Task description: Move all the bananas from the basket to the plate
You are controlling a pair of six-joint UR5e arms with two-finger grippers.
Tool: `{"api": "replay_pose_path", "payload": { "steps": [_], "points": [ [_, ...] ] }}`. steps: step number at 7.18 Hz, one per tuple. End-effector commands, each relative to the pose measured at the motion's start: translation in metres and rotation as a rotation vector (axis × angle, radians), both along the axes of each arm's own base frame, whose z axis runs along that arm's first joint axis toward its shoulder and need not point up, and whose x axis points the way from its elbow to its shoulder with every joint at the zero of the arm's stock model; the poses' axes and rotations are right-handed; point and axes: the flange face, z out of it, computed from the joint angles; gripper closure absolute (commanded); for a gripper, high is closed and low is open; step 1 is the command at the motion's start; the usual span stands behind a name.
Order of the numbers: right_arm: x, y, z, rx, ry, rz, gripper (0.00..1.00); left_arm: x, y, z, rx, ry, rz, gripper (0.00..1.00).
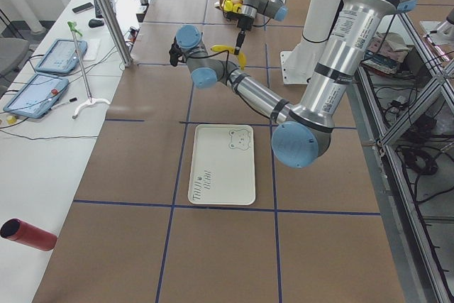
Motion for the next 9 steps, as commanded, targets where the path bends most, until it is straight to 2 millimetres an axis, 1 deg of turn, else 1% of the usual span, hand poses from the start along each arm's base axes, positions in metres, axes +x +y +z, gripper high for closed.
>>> {"api": "replay_pose_path", "payload": {
  "steps": [1,2,4,5,6,7,8,9],
  "points": [
    [-0.001,0.002,-0.005,0.002,-0.008,0.002,0.94,0.069,0.033,-0.035,-0.018,0.041,-0.044,0.01],
    [-0.001,0.002,-0.009,0.004,-0.014,0.002,0.94,0.085,0.043,-0.045,-0.030,0.053,-0.040,0.01],
    [-0.001,0.002,-0.009,0.005,-0.017,0.002,0.93,0.103,0.060,-0.046,-0.015,0.087,-0.012,0.01],
    [0.000,0.002,-0.010,0.004,-0.018,0.002,0.93,0.118,0.070,-0.045,-0.009,0.083,-0.021,0.01],
    [-0.001,0.003,-0.010,0.005,-0.020,0.000,0.93,0.126,0.076,-0.045,-0.006,0.080,-0.030,0.01],
    [0.000,0.002,-0.010,0.005,-0.021,0.002,0.92,0.126,0.076,-0.044,-0.007,0.079,-0.028,0.10],
    [0.000,0.002,-0.009,0.005,-0.020,0.002,0.92,0.127,0.077,-0.040,-0.012,0.074,-0.027,0.33],
    [0.000,0.002,-0.008,0.004,-0.018,0.002,0.89,0.125,0.078,-0.039,-0.013,0.076,-0.027,0.73]
  ]
}}
